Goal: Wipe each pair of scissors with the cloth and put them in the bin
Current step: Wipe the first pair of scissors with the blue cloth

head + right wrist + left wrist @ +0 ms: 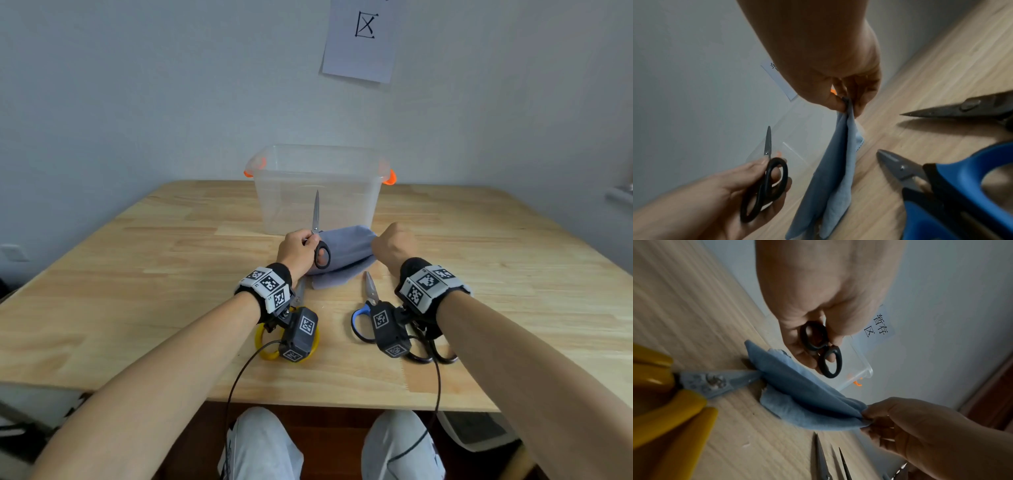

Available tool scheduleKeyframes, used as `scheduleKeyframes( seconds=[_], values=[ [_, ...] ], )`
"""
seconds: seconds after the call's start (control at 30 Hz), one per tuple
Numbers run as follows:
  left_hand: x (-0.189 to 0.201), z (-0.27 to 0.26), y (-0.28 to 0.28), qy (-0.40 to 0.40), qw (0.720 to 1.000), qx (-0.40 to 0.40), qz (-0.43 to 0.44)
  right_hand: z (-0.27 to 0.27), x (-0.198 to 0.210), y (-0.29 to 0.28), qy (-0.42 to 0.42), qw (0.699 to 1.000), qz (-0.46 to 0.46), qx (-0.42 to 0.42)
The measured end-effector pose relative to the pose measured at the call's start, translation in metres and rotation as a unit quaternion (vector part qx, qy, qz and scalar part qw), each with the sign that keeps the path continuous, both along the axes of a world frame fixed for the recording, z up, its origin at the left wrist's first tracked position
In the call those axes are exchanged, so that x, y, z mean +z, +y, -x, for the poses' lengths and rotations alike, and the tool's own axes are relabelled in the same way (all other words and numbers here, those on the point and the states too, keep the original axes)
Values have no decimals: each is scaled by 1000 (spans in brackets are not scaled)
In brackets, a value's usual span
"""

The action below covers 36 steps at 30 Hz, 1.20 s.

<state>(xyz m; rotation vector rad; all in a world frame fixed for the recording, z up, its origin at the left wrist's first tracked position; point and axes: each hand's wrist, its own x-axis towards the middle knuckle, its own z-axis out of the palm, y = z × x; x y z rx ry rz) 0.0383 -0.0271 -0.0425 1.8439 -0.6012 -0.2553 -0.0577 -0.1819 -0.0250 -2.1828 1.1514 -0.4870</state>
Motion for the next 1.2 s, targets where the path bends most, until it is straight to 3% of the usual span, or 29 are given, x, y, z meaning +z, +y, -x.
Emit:
scheduleKeyframes(
  seconds=[0.2,0.33,0.5,0.7,1.2],
  values=[
    [1,2,-4,-15,999,-22,-18,10,15,3,-55,998,39,5],
    [1,0,-5,-14,999,-43,-2,10,22,14,-101,992,23,72],
    [6,2,-6,4,998,-63,-14,4,16,23,-176,974,-47,136],
    [2,-1,-6,37,999,-10,21,0,10,33,-222,953,-109,177],
    [-11,-8,-5,22,998,-30,48,-18,-12,36,-261,929,-217,149]
  ],
)
